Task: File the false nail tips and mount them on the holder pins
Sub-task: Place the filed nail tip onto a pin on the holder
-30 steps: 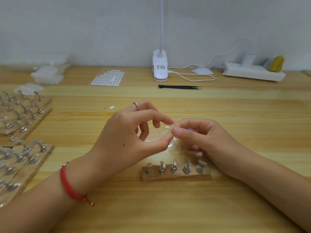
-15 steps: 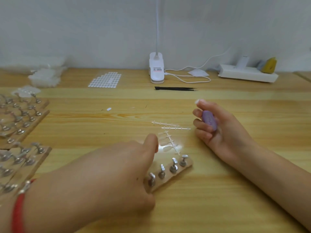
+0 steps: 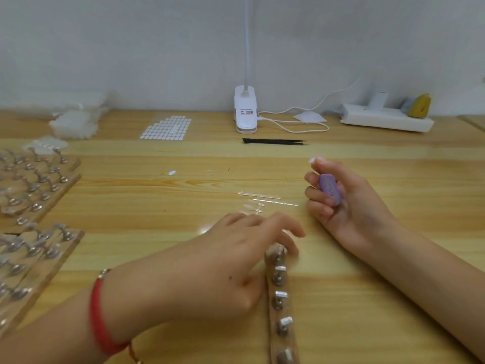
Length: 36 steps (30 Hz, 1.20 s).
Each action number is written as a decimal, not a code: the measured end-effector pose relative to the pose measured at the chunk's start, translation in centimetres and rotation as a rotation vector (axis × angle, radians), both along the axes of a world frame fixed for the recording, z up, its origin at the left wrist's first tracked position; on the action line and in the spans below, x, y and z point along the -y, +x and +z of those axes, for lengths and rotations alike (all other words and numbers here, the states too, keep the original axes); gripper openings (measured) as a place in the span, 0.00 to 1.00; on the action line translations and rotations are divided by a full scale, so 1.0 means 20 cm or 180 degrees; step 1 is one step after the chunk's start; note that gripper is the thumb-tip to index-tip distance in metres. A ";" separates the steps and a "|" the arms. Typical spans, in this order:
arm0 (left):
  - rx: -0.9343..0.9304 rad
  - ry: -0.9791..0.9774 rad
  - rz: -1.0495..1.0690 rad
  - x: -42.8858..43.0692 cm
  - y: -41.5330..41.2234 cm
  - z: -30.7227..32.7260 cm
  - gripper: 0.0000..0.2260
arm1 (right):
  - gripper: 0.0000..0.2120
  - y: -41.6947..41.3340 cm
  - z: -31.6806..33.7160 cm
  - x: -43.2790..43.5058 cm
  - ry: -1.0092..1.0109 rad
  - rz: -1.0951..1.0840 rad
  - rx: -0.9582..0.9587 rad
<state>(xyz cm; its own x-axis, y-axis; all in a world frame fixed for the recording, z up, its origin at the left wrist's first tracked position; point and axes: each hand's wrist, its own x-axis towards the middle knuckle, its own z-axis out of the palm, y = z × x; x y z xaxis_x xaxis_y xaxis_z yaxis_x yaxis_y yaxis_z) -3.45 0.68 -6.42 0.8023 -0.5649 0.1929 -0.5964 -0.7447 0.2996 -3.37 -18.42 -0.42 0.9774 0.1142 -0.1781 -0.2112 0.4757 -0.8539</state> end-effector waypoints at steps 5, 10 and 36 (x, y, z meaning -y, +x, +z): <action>-0.0554 -0.0114 -0.0458 -0.09 -0.19 0.27 0.32 | 0.08 0.00 -0.01 0.01 -0.0057 0.0062 0.0040; -0.0704 0.0050 -0.0362 -0.09 -0.26 0.37 0.31 | 0.03 0.01 -0.01 0.02 -0.0359 0.0509 0.0148; 0.0314 -0.1580 0.0138 -0.07 -0.22 0.37 0.10 | 0.08 -0.07 0.01 -0.01 -0.1611 0.1823 0.1215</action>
